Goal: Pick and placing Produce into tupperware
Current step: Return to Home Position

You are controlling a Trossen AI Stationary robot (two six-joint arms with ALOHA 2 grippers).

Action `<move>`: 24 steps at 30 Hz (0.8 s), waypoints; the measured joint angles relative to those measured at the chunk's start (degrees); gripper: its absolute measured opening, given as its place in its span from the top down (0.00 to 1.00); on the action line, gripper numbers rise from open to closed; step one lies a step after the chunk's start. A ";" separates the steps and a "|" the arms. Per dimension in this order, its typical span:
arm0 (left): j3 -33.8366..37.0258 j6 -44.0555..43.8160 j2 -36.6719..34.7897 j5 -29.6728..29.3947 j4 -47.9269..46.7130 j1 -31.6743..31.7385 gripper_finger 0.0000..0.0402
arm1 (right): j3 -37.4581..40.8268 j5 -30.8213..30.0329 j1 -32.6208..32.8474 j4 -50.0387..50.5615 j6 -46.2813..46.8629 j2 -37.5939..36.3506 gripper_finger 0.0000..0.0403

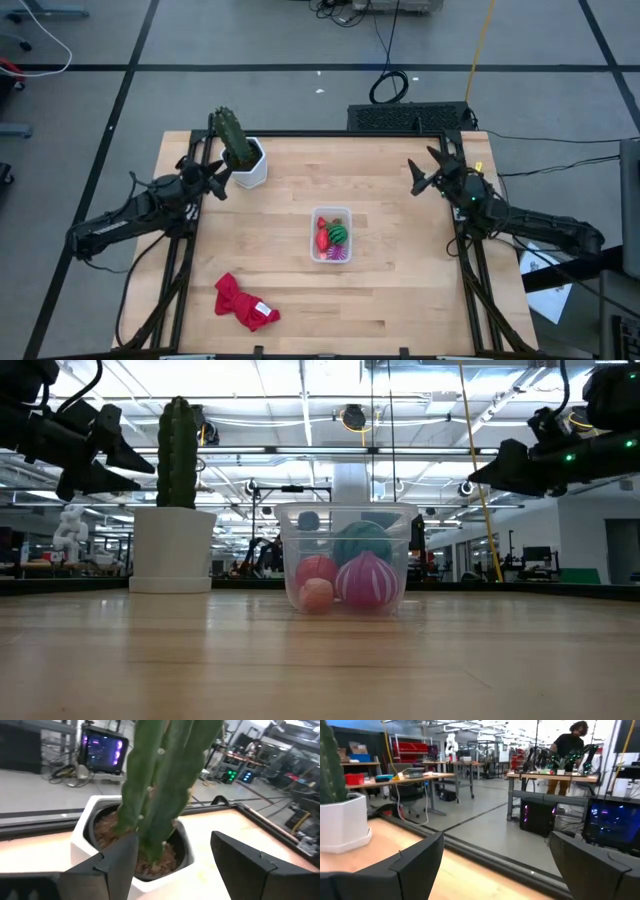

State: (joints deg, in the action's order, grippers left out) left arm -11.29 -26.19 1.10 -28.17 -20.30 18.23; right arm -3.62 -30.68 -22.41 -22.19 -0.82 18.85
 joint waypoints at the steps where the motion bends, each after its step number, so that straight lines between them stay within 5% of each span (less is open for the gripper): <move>1: 0.00 -0.43 0.00 -1.35 -0.28 -0.82 0.37 | 0.30 0.71 0.00 -1.45 -0.04 0.41 0.12; 12: 0.00 0.13 0.02 -9.50 -1.83 -5.93 0.37 | 0.86 1.18 0.00 -4.52 -1.31 0.48 0.12; 24: 0.00 -2.70 0.02 -2.95 -3.26 -6.05 0.37 | 0.94 0.88 0.00 -4.57 0.12 0.44 0.12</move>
State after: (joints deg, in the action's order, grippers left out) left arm -11.29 -28.89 1.12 -31.12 -23.56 12.18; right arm -2.68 -29.80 -22.41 -26.76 -0.70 19.29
